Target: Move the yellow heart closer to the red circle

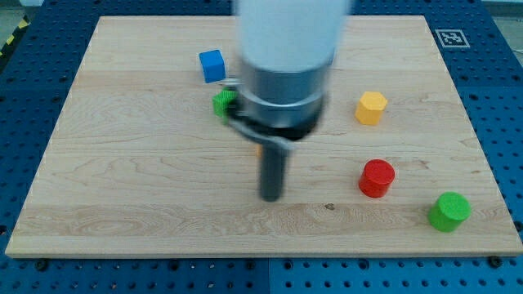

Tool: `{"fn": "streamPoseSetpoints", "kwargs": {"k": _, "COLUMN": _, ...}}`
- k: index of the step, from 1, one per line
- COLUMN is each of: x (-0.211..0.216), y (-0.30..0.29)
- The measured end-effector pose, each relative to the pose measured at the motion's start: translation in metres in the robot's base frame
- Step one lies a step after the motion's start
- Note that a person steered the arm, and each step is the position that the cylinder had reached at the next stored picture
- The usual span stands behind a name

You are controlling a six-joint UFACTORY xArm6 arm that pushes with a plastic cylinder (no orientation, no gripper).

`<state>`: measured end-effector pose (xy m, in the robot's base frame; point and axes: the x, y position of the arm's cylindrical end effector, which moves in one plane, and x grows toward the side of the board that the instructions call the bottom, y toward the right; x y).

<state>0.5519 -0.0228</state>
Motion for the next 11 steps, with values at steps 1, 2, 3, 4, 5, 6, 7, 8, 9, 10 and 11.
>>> {"fn": "streamPoseSetpoints", "kwargs": {"k": 1, "x": -0.057, "y": -0.025}}
{"fn": "streamPoseSetpoints", "kwargs": {"k": 2, "x": -0.078, "y": -0.025}}
{"fn": "streamPoseSetpoints", "kwargs": {"k": 3, "x": -0.078, "y": -0.017}}
{"fn": "streamPoseSetpoints", "kwargs": {"k": 4, "x": -0.078, "y": 0.022}}
{"fn": "streamPoseSetpoints", "kwargs": {"k": 5, "x": -0.072, "y": 0.063}}
{"fn": "streamPoseSetpoints", "kwargs": {"k": 6, "x": -0.053, "y": 0.085}}
{"fn": "streamPoseSetpoints", "kwargs": {"k": 7, "x": -0.045, "y": 0.086}}
{"fn": "streamPoseSetpoints", "kwargs": {"k": 8, "x": -0.038, "y": 0.103}}
{"fn": "streamPoseSetpoints", "kwargs": {"k": 9, "x": -0.037, "y": 0.106}}
{"fn": "streamPoseSetpoints", "kwargs": {"k": 10, "x": -0.054, "y": 0.098}}
{"fn": "streamPoseSetpoints", "kwargs": {"k": 11, "x": -0.067, "y": 0.102}}
